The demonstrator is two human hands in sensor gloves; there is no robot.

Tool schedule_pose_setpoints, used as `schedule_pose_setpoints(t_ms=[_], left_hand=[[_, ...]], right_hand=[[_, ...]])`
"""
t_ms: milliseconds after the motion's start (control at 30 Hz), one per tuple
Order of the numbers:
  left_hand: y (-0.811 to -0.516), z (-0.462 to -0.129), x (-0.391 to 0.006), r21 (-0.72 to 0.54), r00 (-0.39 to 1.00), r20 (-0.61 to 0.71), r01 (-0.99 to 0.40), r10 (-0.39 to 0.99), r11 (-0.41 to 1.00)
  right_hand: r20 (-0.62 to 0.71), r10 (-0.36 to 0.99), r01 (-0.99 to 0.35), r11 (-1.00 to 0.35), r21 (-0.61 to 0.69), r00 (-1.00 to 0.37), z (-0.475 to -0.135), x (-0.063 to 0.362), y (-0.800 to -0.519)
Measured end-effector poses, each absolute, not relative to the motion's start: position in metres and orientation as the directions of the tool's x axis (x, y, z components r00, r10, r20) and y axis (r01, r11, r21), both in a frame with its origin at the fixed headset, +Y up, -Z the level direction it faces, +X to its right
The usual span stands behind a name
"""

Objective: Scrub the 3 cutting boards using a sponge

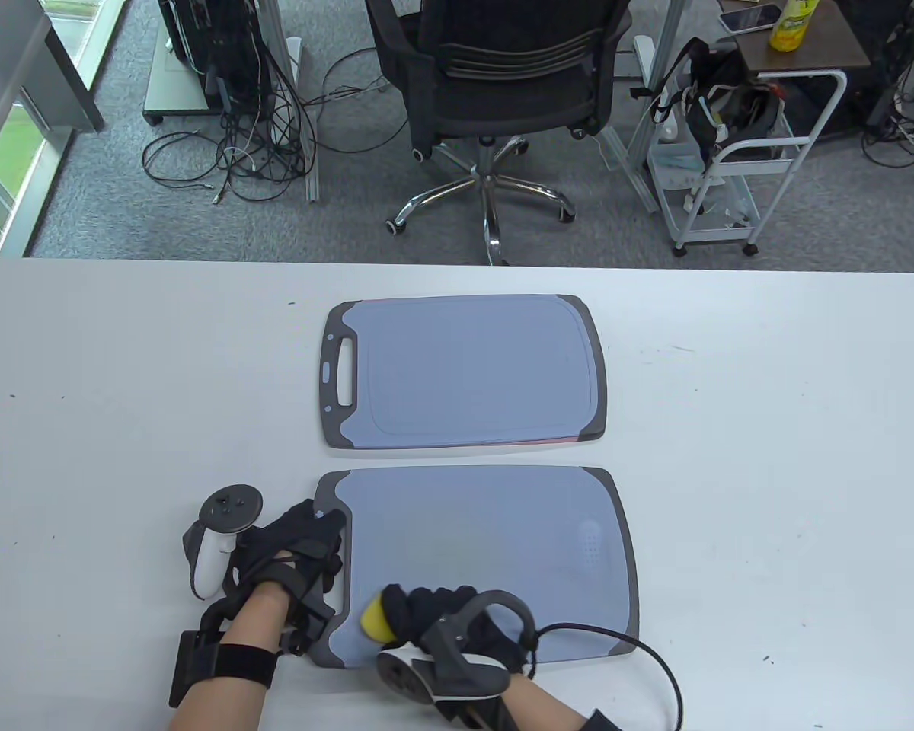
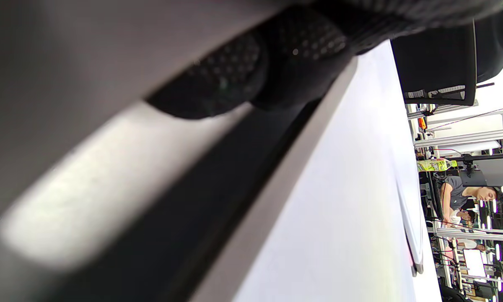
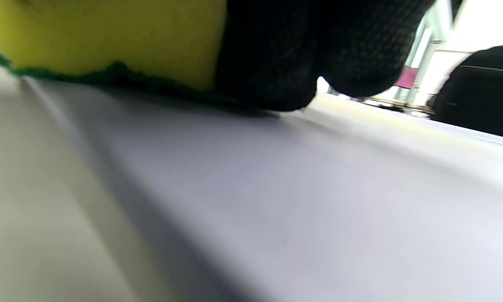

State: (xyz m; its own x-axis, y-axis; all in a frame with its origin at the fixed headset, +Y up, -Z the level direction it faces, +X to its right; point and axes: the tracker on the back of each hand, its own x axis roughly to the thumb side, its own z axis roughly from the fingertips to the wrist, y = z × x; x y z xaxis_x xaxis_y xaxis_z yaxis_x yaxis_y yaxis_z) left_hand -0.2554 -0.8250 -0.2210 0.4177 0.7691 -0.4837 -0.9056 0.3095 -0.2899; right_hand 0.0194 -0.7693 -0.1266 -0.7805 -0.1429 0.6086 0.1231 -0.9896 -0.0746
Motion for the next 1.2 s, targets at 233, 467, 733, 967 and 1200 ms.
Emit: schedule_pose_setpoints(t_ms=[233,467,733,967,1200], left_hand=[[-0.825,-0.221,-0.255,-0.296,0.423,-0.481,-0.903,0.768,0.312],[-0.824,-0.221,-0.255,-0.298,0.433,-0.48,-0.898,0.763,0.323],[-0.824,-0.222,-0.255,-0.299,0.439,-0.483,-0.896,0.758,0.328],[-0.826,-0.222,-0.258,-0.294,0.411,-0.488,-0.908,0.77,0.298],[-0.825,-0.221,-0.257,-0.28,0.406,-0.489,-0.911,0.773,0.301]], right_hand=[[0.177,-0.102,0.113,-0.992,0.05,-0.979,-0.13,0.219,-0.778],[0.396,-0.142,0.15,-0.989,-0.011,-0.907,-0.135,0.159,-0.777],[0.727,-0.078,0.062,-0.997,-0.048,-0.683,-0.122,-0.054,-0.768],[0.712,-0.114,0.07,-0.993,-0.091,-0.693,-0.115,-0.061,-0.772],[0.596,-0.165,0.147,-0.986,-0.079,-0.786,-0.114,0.072,-0.781]])
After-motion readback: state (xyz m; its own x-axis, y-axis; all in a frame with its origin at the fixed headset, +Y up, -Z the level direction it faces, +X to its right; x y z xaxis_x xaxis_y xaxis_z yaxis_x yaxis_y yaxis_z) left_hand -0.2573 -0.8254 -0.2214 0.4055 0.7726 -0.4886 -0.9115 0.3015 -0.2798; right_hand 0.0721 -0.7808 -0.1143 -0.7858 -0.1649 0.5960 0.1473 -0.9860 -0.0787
